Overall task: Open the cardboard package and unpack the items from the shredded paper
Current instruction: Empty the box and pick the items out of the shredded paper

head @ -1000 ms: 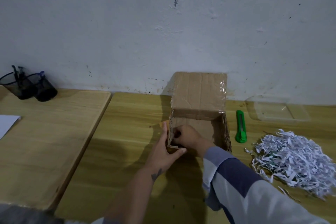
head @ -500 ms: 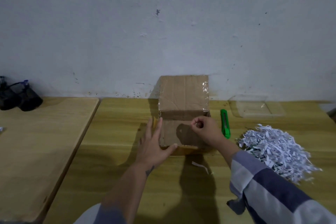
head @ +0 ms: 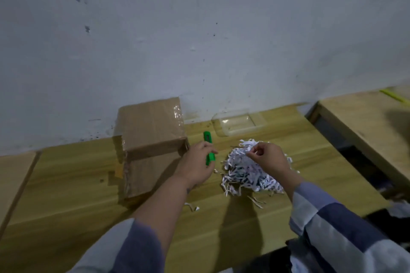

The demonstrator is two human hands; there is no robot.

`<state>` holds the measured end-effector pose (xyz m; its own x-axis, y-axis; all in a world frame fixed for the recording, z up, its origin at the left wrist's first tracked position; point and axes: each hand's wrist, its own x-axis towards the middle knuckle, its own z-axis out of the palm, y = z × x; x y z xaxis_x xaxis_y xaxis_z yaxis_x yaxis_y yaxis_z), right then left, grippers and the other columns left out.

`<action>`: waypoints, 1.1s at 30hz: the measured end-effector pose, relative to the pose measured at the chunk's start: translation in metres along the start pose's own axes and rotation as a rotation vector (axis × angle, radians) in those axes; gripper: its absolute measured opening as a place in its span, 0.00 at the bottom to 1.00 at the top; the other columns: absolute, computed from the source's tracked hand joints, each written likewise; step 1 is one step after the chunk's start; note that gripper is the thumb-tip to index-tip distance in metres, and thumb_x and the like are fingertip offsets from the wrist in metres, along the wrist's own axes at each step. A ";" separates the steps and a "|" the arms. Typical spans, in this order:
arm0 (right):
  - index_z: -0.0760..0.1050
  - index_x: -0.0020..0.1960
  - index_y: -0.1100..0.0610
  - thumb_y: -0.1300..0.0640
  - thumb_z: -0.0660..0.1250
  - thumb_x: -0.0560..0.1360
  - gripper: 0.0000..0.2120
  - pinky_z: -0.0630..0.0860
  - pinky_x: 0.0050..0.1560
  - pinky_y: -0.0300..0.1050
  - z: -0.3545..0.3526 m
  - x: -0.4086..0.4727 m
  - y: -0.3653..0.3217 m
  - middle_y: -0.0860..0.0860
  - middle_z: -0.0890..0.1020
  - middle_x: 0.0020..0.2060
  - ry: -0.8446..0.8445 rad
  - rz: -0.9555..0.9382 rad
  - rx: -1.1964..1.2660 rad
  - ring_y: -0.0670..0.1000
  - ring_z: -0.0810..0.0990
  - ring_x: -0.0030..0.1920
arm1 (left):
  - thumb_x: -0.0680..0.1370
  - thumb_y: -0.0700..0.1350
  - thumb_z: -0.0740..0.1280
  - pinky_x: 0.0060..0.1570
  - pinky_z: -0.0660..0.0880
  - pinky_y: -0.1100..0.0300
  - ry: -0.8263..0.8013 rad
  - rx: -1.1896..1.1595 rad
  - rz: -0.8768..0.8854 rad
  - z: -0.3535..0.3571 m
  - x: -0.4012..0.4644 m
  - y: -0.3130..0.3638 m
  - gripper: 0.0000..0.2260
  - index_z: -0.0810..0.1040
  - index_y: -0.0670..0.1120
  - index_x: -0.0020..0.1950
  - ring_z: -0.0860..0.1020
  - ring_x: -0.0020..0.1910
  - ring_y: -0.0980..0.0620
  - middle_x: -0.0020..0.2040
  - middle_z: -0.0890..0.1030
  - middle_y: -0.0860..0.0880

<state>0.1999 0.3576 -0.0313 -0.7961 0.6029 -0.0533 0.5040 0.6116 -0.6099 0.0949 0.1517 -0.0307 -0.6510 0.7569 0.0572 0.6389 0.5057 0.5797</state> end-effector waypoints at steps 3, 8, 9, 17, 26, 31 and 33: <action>0.83 0.51 0.55 0.56 0.66 0.76 0.08 0.67 0.37 0.40 -0.016 0.000 0.026 0.56 0.84 0.39 0.010 0.012 -0.070 0.53 0.78 0.37 | 0.78 0.46 0.65 0.61 0.69 0.59 -0.084 -0.051 -0.012 0.026 0.013 0.020 0.14 0.75 0.51 0.64 0.70 0.66 0.52 0.66 0.71 0.53; 0.80 0.56 0.50 0.58 0.61 0.77 0.12 0.73 0.53 0.49 -0.015 0.003 0.058 0.55 0.79 0.53 0.063 -0.084 -0.181 0.59 0.73 0.56 | 0.81 0.49 0.62 0.63 0.67 0.58 -0.127 -0.050 -0.004 0.062 0.033 0.051 0.16 0.72 0.51 0.68 0.67 0.68 0.53 0.69 0.69 0.53; 0.80 0.57 0.50 0.57 0.62 0.77 0.12 0.72 0.55 0.50 -0.011 0.004 0.061 0.54 0.77 0.55 0.038 -0.097 -0.177 0.59 0.72 0.57 | 0.81 0.50 0.61 0.64 0.66 0.57 -0.127 -0.046 -0.002 0.070 0.037 0.057 0.16 0.71 0.52 0.69 0.67 0.68 0.53 0.69 0.69 0.54; 0.77 0.54 0.57 0.60 0.67 0.73 0.10 0.74 0.51 0.47 0.002 -0.006 0.113 0.57 0.77 0.52 0.009 -0.169 -0.066 0.59 0.77 0.51 | 0.80 0.54 0.60 0.67 0.63 0.54 -0.090 0.127 -0.118 0.119 0.028 0.049 0.16 0.70 0.55 0.67 0.63 0.72 0.53 0.72 0.65 0.57; 0.75 0.52 0.50 0.52 0.59 0.68 0.14 0.66 0.60 0.49 -0.025 0.004 0.113 0.49 0.73 0.56 0.090 -0.063 0.058 0.52 0.72 0.58 | 0.76 0.47 0.64 0.70 0.56 0.50 0.151 0.000 -0.215 0.113 0.013 0.063 0.14 0.70 0.54 0.61 0.62 0.72 0.55 0.71 0.66 0.58; 0.77 0.52 0.47 0.51 0.55 0.71 0.15 0.59 0.65 0.50 -0.012 0.017 0.086 0.45 0.78 0.55 0.028 -0.384 -0.124 0.50 0.72 0.62 | 0.79 0.56 0.60 0.69 0.54 0.56 0.076 0.089 -0.136 0.125 0.032 0.075 0.15 0.70 0.56 0.66 0.60 0.73 0.55 0.71 0.67 0.58; 0.78 0.50 0.46 0.54 0.59 0.73 0.11 0.56 0.68 0.51 -0.005 0.019 0.089 0.44 0.80 0.52 -0.108 -0.409 -0.239 0.50 0.73 0.61 | 0.79 0.57 0.60 0.70 0.56 0.54 0.023 0.160 -0.180 0.133 0.030 0.069 0.18 0.69 0.55 0.68 0.59 0.74 0.54 0.73 0.65 0.57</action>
<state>0.2316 0.4259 -0.0823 -0.9687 0.2397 0.0637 0.1953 0.8955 -0.4000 0.1742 0.2646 -0.0971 -0.7686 0.6395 -0.0157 0.5670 0.6925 0.4460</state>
